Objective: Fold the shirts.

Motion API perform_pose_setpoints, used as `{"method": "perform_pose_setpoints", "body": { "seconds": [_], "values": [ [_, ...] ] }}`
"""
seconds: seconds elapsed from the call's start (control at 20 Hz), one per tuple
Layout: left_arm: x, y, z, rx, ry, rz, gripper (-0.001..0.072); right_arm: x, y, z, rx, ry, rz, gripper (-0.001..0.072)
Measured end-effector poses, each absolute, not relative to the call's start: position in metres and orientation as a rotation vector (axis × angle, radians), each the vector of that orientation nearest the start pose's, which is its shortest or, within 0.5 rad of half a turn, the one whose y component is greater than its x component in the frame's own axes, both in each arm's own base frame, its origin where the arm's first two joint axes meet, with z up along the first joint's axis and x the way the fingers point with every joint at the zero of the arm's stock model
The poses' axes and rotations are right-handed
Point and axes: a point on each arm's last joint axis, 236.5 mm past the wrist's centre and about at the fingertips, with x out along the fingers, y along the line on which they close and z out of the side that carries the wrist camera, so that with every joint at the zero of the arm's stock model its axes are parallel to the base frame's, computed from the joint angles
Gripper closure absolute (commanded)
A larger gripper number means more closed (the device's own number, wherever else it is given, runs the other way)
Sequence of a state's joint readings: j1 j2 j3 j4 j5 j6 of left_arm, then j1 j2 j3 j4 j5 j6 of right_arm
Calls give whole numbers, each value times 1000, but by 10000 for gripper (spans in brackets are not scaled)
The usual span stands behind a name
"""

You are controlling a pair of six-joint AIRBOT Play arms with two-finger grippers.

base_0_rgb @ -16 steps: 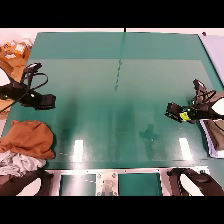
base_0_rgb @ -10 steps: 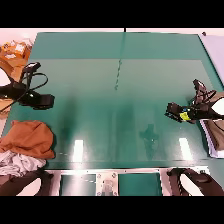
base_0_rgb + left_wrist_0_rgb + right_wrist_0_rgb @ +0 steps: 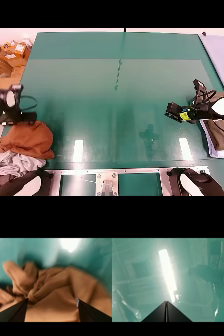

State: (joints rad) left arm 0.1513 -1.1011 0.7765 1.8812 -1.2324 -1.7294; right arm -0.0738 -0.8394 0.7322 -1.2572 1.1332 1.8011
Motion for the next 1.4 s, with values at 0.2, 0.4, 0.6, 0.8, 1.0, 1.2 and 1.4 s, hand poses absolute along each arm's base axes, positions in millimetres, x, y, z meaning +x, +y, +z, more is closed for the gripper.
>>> {"method": "perform_pose_setpoints", "body": {
  "seconds": [0.2,0.4,0.6,0.8,1.0,1.2,1.4],
  "values": [
    [210,112,-87,49,1652,414,543,279,46,10,537,1231,-40,699],
    [204,113,-93,58,1692,397,679,279,46,10,537,1230,-40,699],
    [242,109,-56,48,1620,356,680,279,46,10,537,1230,-40,699],
    [322,62,32,94,1384,217,681,279,46,10,537,1230,-40,699],
    [385,-44,134,185,1052,-38,681,280,46,10,538,1227,-40,699],
    [399,-166,168,185,874,-312,678,285,45,12,540,1205,-41,699],
    [385,-281,128,137,920,-573,97,291,42,15,543,1177,-46,549]
  ]
}}
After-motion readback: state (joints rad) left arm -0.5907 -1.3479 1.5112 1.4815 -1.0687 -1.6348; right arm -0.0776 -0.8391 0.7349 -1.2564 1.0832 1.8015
